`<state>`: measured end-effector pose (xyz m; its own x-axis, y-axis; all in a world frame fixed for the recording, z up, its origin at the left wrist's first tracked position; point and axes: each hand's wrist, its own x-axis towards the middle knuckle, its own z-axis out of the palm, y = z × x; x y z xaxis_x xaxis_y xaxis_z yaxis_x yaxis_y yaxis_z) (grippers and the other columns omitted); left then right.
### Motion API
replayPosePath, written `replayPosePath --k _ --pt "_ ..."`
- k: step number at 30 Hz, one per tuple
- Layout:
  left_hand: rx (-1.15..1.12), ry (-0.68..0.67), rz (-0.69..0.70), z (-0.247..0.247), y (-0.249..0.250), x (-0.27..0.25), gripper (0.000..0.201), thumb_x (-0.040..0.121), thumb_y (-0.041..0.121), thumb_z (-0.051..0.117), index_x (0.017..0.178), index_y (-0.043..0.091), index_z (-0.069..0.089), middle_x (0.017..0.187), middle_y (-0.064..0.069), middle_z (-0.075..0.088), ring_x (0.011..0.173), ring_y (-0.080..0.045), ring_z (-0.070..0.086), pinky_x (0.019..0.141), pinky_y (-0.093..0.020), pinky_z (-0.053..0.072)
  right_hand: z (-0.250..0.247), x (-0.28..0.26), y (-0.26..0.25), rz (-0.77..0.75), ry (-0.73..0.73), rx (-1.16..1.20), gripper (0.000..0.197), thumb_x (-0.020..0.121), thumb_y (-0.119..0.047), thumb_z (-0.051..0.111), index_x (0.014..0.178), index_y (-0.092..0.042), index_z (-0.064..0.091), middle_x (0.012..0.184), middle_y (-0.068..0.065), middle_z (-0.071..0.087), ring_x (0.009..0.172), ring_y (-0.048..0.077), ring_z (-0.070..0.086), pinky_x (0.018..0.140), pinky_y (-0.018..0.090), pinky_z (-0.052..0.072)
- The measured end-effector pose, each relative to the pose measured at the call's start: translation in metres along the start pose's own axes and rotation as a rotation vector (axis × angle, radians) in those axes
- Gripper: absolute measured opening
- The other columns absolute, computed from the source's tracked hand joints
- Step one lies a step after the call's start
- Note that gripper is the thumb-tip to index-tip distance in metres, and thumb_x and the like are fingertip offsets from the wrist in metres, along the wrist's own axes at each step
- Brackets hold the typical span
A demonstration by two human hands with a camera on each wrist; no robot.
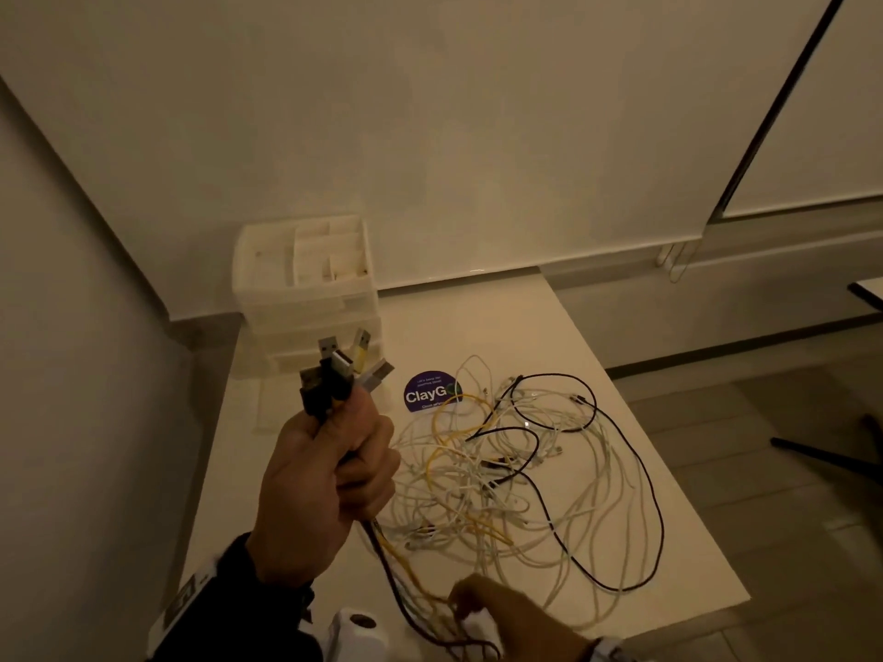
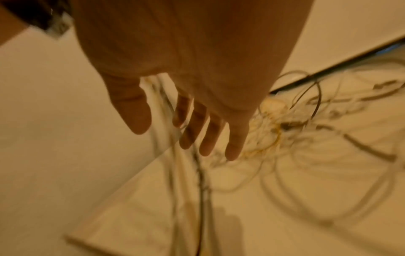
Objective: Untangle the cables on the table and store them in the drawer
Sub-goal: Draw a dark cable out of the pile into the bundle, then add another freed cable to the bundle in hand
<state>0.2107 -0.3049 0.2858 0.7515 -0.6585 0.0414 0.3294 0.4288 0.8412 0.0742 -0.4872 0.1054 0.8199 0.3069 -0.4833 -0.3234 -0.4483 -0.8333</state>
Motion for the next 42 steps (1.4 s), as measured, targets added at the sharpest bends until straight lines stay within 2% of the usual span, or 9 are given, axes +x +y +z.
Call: replayPosePath --k 4,9,15,22,27,31,34,38,42 --pt "0.020 0.086 -0.021 0.011 -0.014 0.020 0.064 0.067 0.049 0.083 0.055 0.013 0.031 0.043 0.003 0.028 0.035 -0.005 0.019 0.040 -0.013 0.017 -0.109 0.005 -0.002 0.006 0.184 -0.256 0.050 0.071 0.002 0.052 0.115 -0.021 0.060 0.115 -0.005 0.063 0.107 0.003 0.056 0.088 0.007 0.040" --pt "0.090 0.165 -0.011 0.026 -0.033 0.049 0.066 0.068 0.051 0.080 0.057 0.012 0.029 0.045 0.002 0.026 0.035 -0.007 0.018 0.039 -0.014 0.016 -0.224 0.071 0.004 0.028 0.648 -0.403 0.021 0.087 -0.003 0.053 0.097 -0.010 0.071 0.100 0.007 0.072 0.096 0.024 0.064 0.086 0.031 0.049" --pt "0.137 0.344 -0.003 0.033 -0.044 0.073 0.064 0.064 0.053 0.082 0.052 0.015 0.033 0.044 0.001 0.024 0.034 -0.007 0.017 0.040 -0.012 0.021 -0.313 0.159 0.043 0.241 0.694 -0.488 0.027 0.098 -0.010 0.045 0.117 -0.007 0.064 0.122 0.015 0.064 0.111 0.033 0.059 0.090 0.034 0.046" --pt "0.155 0.621 -0.058 0.023 -0.057 0.079 0.047 0.063 0.042 0.074 0.048 0.019 0.036 0.047 0.000 0.023 0.038 -0.010 0.016 0.043 -0.022 0.013 -0.327 0.229 0.090 0.501 0.466 -0.499 0.023 0.091 -0.025 0.059 0.078 -0.006 0.060 0.087 0.014 0.062 0.065 0.027 0.060 0.064 0.030 0.053" --pt "0.119 0.680 -0.059 0.014 -0.056 0.084 0.060 0.044 0.051 0.089 0.050 0.018 0.040 0.049 0.000 0.024 0.038 -0.010 0.018 0.042 -0.023 0.015 -0.321 0.244 0.105 0.546 0.427 -0.450 0.039 0.077 -0.029 0.074 0.087 -0.016 0.038 0.091 0.011 0.047 0.081 0.033 0.056 0.065 0.032 0.046" --pt "0.115 0.638 -0.033 0.012 -0.055 0.092 0.059 0.048 0.053 0.088 0.051 0.016 0.041 0.049 0.000 0.025 0.039 -0.010 0.018 0.041 -0.020 0.017 -0.313 0.239 0.090 0.558 0.503 -0.336 0.028 0.083 -0.018 0.067 0.077 -0.011 0.041 0.095 0.017 0.054 0.070 0.030 0.053 0.061 0.030 0.045" --pt "0.127 0.619 -0.022 0.010 -0.056 0.096 0.059 0.053 0.055 0.085 0.050 0.018 0.040 0.049 0.001 0.025 0.039 -0.009 0.018 0.041 -0.017 0.020 -0.313 0.231 0.083 0.579 0.632 -0.153 0.036 0.083 -0.022 0.070 0.065 -0.003 0.046 0.067 0.013 0.051 0.054 0.025 0.047 0.051 0.027 0.038" --pt "0.155 0.594 -0.018 0.003 -0.051 0.099 0.061 0.058 0.058 0.082 0.050 0.019 0.036 0.048 0.001 0.024 0.037 -0.009 0.017 0.040 -0.017 0.021 -0.318 0.204 0.061 0.420 0.799 -0.032 0.024 0.083 -0.025 0.068 0.076 -0.002 0.069 0.074 0.015 0.068 0.079 0.034 0.065 0.072 0.032 0.048" --pt "0.136 0.543 -0.016 0.000 -0.044 0.097 0.063 0.056 0.059 0.083 0.050 0.018 0.035 0.047 0.000 0.021 0.035 -0.007 0.016 0.040 -0.013 0.020 -0.328 0.164 0.018 0.128 0.959 0.223 0.013 0.079 -0.020 0.069 0.074 -0.013 0.059 0.077 0.013 0.071 0.076 0.033 0.070 0.075 0.053 0.058"
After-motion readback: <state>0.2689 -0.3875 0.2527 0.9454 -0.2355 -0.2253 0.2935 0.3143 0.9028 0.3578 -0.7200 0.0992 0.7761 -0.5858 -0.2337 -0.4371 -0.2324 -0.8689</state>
